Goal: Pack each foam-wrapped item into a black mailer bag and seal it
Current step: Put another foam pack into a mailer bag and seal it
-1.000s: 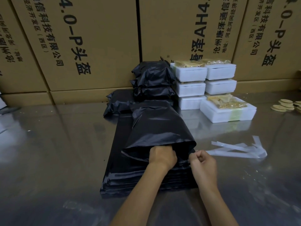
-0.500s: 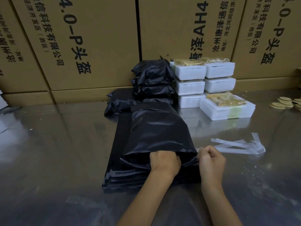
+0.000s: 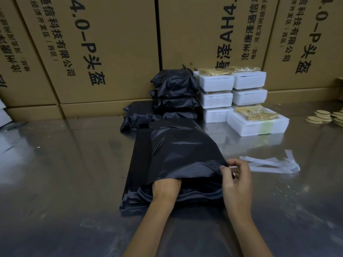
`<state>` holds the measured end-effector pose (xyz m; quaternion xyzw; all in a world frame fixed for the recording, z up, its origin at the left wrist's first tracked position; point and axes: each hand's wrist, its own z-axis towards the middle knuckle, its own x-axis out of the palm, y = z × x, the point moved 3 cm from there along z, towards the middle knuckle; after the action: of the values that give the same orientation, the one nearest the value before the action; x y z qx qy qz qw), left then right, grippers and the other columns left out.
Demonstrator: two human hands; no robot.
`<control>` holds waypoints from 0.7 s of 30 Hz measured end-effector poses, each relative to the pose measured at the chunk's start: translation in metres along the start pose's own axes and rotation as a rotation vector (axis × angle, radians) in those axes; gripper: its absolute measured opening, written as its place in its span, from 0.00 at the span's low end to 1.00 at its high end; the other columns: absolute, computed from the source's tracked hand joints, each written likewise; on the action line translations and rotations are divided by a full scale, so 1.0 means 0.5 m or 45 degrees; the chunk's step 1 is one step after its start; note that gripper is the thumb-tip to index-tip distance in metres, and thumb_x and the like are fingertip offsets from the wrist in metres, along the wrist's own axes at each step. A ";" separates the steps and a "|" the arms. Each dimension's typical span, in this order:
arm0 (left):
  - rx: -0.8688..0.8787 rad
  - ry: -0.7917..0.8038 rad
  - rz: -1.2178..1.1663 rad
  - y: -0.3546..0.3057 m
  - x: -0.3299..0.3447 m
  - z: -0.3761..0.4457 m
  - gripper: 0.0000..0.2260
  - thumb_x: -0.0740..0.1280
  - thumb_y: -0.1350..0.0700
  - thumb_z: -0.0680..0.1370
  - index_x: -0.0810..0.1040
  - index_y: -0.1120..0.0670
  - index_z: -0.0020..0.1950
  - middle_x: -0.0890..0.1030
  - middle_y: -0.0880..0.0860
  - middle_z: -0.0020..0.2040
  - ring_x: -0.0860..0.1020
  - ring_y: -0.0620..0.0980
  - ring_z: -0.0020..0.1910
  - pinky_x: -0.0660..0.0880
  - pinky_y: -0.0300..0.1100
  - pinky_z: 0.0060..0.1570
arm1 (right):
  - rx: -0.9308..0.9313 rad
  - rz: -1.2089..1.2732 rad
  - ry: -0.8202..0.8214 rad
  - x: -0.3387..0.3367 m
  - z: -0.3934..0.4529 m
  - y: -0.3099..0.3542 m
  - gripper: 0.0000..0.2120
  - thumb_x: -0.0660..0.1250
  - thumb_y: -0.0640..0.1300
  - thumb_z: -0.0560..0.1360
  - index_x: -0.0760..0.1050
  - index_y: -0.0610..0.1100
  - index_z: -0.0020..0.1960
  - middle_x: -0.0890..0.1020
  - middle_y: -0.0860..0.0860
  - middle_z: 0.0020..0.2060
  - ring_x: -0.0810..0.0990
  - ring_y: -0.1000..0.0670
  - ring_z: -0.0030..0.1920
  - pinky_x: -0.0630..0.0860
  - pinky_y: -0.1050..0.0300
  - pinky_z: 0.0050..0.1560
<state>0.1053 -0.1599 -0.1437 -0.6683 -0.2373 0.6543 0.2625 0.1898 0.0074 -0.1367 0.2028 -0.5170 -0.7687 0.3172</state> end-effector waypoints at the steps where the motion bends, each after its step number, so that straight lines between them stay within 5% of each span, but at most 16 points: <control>1: -0.008 -0.014 0.007 0.003 0.000 0.001 0.19 0.57 0.59 0.84 0.62 0.46 0.34 0.64 0.43 0.35 0.66 0.40 0.38 0.61 0.30 0.41 | 0.010 -0.032 0.053 0.006 0.000 -0.002 0.08 0.69 0.43 0.77 0.74 0.54 0.53 0.81 0.55 0.48 0.79 0.57 0.48 0.75 0.60 0.45; 5: -0.120 0.075 -0.009 0.008 0.007 0.004 0.17 0.58 0.58 0.84 0.66 0.51 0.35 0.71 0.49 0.35 0.71 0.45 0.37 0.67 0.32 0.37 | 0.083 -0.129 0.172 0.025 -0.004 -0.007 0.17 0.70 0.46 0.78 0.69 0.60 0.62 0.77 0.68 0.50 0.74 0.74 0.50 0.70 0.71 0.46; 8: -0.093 0.088 0.112 -0.001 0.012 0.006 0.13 0.56 0.52 0.85 0.75 0.55 0.47 0.79 0.54 0.47 0.78 0.54 0.49 0.73 0.44 0.52 | 0.059 -0.182 0.090 0.019 -0.001 -0.012 0.18 0.66 0.36 0.78 0.73 0.55 0.60 0.80 0.64 0.46 0.79 0.67 0.47 0.69 0.74 0.43; 11: -0.047 -0.098 0.113 -0.010 0.005 0.013 0.13 0.59 0.48 0.84 0.78 0.55 0.58 0.80 0.54 0.55 0.77 0.54 0.56 0.73 0.42 0.54 | -0.005 -0.221 0.037 0.010 0.000 -0.010 0.16 0.65 0.31 0.77 0.78 0.51 0.54 0.82 0.61 0.42 0.79 0.68 0.43 0.69 0.77 0.40; 14: -0.066 -0.014 0.129 -0.009 0.011 0.021 0.19 0.57 0.47 0.85 0.71 0.53 0.72 0.74 0.53 0.69 0.71 0.53 0.68 0.67 0.38 0.63 | -0.033 -0.231 0.037 0.009 0.001 -0.005 0.18 0.62 0.26 0.74 0.84 0.45 0.49 0.82 0.57 0.42 0.77 0.71 0.43 0.68 0.80 0.42; 18: -0.049 0.022 0.078 -0.007 0.008 0.005 0.15 0.59 0.48 0.84 0.77 0.54 0.64 0.79 0.53 0.61 0.75 0.53 0.61 0.70 0.39 0.57 | 0.073 -0.244 0.014 0.003 -0.001 -0.010 0.20 0.61 0.24 0.70 0.79 0.45 0.30 0.81 0.53 0.37 0.77 0.62 0.35 0.69 0.72 0.34; 21: -0.061 -0.025 -0.155 0.014 -0.013 -0.002 0.11 0.60 0.54 0.83 0.78 0.55 0.45 0.78 0.50 0.40 0.74 0.48 0.40 0.68 0.38 0.40 | 0.220 -0.249 -0.017 -0.008 0.001 -0.022 0.20 0.60 0.27 0.69 0.78 0.48 0.29 0.79 0.52 0.30 0.73 0.57 0.26 0.64 0.66 0.26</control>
<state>0.1057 -0.1695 -0.1434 -0.6523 -0.2958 0.6377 0.2834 0.1894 0.0136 -0.1470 0.2736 -0.5613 -0.7499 0.2185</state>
